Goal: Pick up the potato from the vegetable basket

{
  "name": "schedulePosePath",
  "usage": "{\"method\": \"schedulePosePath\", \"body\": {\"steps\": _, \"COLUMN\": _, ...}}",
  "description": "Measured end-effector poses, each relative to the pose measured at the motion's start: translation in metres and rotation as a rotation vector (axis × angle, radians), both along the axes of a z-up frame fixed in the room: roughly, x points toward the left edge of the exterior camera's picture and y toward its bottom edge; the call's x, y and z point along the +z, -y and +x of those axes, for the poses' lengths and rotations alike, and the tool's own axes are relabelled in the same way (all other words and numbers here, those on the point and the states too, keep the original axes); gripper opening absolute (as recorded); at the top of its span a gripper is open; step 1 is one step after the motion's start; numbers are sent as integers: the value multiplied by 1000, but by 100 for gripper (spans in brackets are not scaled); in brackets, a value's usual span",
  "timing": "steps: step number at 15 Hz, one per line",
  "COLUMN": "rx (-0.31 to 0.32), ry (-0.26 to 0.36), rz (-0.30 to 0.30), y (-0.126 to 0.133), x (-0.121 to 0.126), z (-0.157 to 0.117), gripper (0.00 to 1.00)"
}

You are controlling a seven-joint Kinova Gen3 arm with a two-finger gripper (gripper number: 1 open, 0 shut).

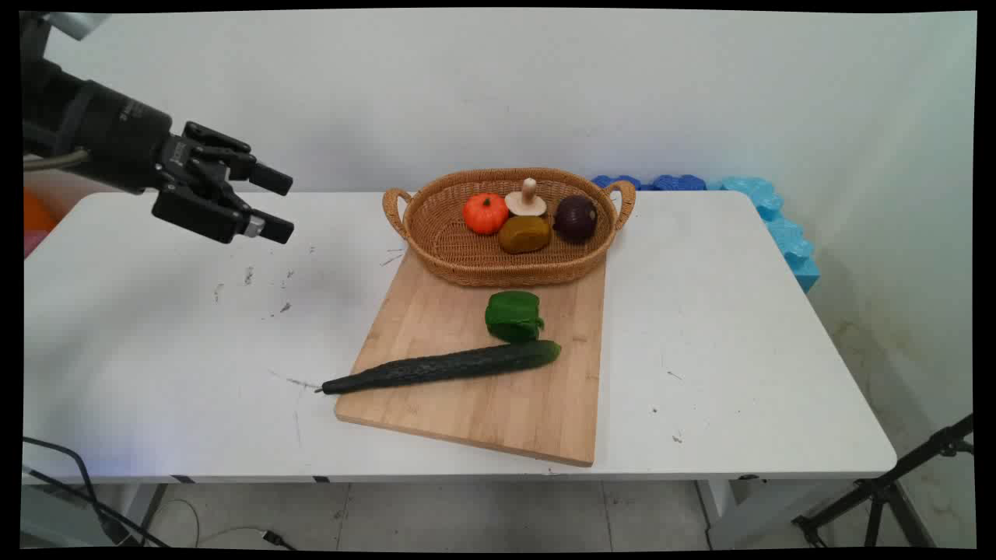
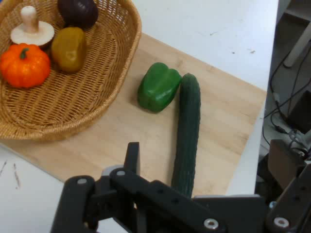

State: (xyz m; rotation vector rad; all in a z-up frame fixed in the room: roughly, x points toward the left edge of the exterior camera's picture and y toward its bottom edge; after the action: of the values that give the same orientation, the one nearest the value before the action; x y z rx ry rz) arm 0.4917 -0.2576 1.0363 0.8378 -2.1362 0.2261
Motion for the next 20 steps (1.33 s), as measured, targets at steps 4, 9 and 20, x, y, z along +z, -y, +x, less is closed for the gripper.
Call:
{"method": "schedulePosePath", "body": {"steps": 4, "rx": 27, "ry": 14, "rz": -14, "y": 16, "x": 3, "z": -1, "gripper": 100}}
{"method": "schedulePosePath", "body": {"steps": 9, "rx": 78, "ry": 61, "rz": -12, "y": 68, "x": 14, "z": -21, "gripper": 100}}
{"method": "schedulePosePath", "body": {"steps": 20, "rx": 185, "ry": 194, "rz": 48, "y": 207, "x": -29, "z": -105, "gripper": 100}}
